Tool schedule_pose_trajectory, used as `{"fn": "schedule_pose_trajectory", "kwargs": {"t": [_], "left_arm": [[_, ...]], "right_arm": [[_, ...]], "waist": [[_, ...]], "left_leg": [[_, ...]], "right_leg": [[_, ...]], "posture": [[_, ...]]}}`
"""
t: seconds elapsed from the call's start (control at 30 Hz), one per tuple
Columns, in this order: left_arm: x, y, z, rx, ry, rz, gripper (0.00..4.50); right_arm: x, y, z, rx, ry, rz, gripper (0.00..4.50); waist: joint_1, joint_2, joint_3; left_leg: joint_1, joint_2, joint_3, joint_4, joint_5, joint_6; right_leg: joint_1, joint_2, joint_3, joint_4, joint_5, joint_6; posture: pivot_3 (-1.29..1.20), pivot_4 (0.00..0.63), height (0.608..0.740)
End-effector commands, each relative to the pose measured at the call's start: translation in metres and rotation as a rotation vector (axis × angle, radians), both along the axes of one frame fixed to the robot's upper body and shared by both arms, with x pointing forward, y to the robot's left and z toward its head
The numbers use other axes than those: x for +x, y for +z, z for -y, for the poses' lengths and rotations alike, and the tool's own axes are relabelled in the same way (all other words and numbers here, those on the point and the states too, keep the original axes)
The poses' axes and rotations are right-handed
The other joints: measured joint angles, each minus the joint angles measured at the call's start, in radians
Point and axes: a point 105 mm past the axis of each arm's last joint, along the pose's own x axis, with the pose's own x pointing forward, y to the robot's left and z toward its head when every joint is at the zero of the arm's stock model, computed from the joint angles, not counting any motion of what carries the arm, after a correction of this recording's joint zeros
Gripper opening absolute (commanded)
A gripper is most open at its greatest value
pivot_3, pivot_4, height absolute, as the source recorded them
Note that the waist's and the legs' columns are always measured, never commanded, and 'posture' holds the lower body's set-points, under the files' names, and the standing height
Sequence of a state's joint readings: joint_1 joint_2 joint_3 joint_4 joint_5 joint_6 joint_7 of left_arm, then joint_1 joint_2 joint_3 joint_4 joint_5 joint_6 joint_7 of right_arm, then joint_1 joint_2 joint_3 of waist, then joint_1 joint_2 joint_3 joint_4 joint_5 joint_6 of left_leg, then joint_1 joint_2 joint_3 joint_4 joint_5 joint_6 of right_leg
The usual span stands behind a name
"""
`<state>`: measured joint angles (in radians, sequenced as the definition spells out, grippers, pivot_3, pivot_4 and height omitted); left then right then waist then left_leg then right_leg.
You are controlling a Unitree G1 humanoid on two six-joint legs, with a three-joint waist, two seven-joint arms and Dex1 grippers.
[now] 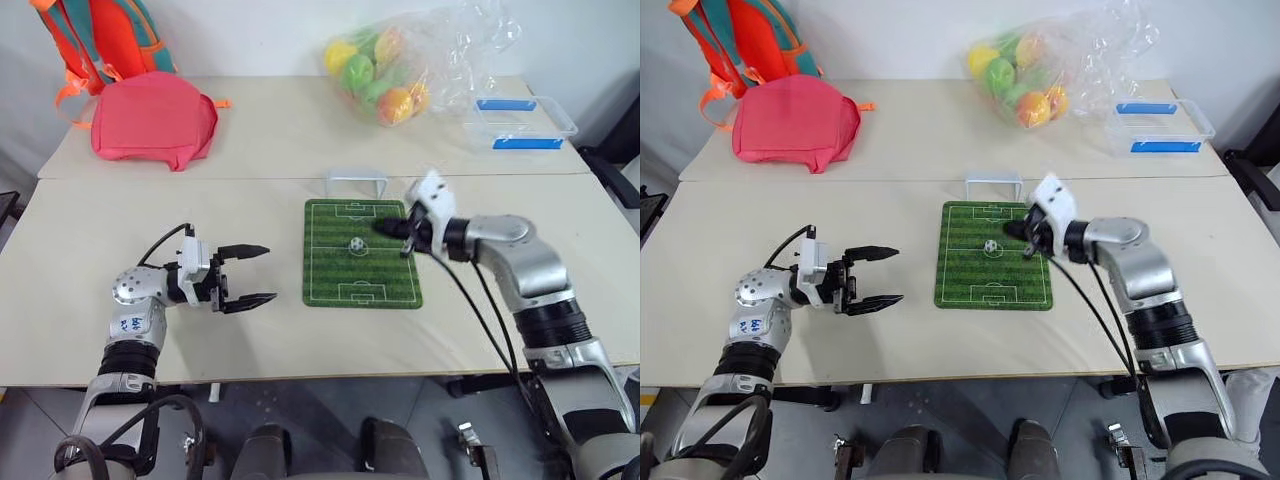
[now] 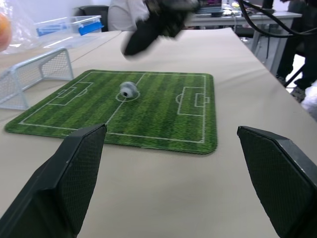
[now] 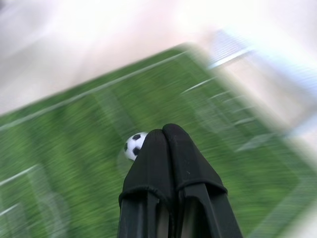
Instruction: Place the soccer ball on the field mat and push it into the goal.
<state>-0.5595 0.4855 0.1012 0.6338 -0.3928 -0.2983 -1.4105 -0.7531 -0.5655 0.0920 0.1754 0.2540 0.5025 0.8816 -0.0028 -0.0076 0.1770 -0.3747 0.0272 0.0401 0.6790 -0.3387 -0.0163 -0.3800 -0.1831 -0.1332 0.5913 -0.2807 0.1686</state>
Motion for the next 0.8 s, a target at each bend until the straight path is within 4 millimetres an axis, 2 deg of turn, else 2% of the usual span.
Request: {"fn": "schedule_pose_trajectory", "kwargs": {"t": [0.03, 0.3, 0.43, 0.53, 0.63, 0.8], "left_arm": [[0.004, 0.007, 0.001, -0.01, 0.013, 0.037, 4.5], [0.021, 0.012, 0.0, -0.046, 0.089, 0.039, 4.5], [0.029, 0.016, -0.002, -0.076, 0.134, 0.023, 4.5], [0.039, 0.018, -0.007, -0.104, 0.199, -0.015, 4.5], [0.046, 0.02, -0.013, -0.106, 0.276, -0.003, 4.5], [0.046, 0.03, -0.032, -0.168, 0.332, -0.005, 4.5]], "right_arm": [[-0.005, 0.017, 0.007, 0.016, 0.015, 0.062, 0.02], [-0.023, 0.024, 0.053, -0.079, 0.014, 0.116, 0.02], [-0.043, 0.011, 0.082, -0.134, 0.036, 0.088, 0.02], [-0.067, -0.009, 0.105, -0.154, 0.059, -0.009, 0.02], [-0.083, -0.017, 0.13, -0.122, 0.037, -0.026, 0.6], [-0.101, -0.018, 0.167, -0.051, -0.035, -0.005, 2.33]], "waist": [[-0.002, 0.0, 0.0], [0.002, 0.0, 0.0], [0.002, 0.0, 0.0], [0.003, -0.001, 0.0], [0.003, -0.001, 0.0], [0.0, -0.001, 0.001]], "left_leg": [[0.0, 0.0, 0.0, 0.0, 0.0, 0.0], [0.0, 0.0, 0.001, 0.0, 0.0, 0.0], [0.0, 0.0, 0.001, -0.001, 0.0, 0.0], [0.0, 0.0, 0.002, -0.001, 0.0, 0.0], [0.0, 0.0, 0.002, -0.001, 0.0, 0.0], [0.002, 0.0, 0.003, 0.0, 0.0, 0.0]], "right_leg": [[0.0, 0.0, 0.0, 0.0, 0.0, 0.0], [0.0, 0.0, 0.0, -0.001, 0.0, 0.0], [0.0, 0.0, 0.0, -0.001, 0.0, 0.0], [0.0, 0.0, 0.0, -0.001, 0.0, 0.0], [0.0, 0.0, 0.0, -0.001, 0.0, 0.0], [0.001, 0.0, 0.001, -0.001, 0.0, 0.001]], "posture": [[0.0, 0.15, 0.74], [0.0, 0.15, 0.74], [0.0, 0.15, 0.74], [0.0, 0.15, 0.74], [0.0, 0.15, 0.74], [0.0, 0.15, 0.74]]}}
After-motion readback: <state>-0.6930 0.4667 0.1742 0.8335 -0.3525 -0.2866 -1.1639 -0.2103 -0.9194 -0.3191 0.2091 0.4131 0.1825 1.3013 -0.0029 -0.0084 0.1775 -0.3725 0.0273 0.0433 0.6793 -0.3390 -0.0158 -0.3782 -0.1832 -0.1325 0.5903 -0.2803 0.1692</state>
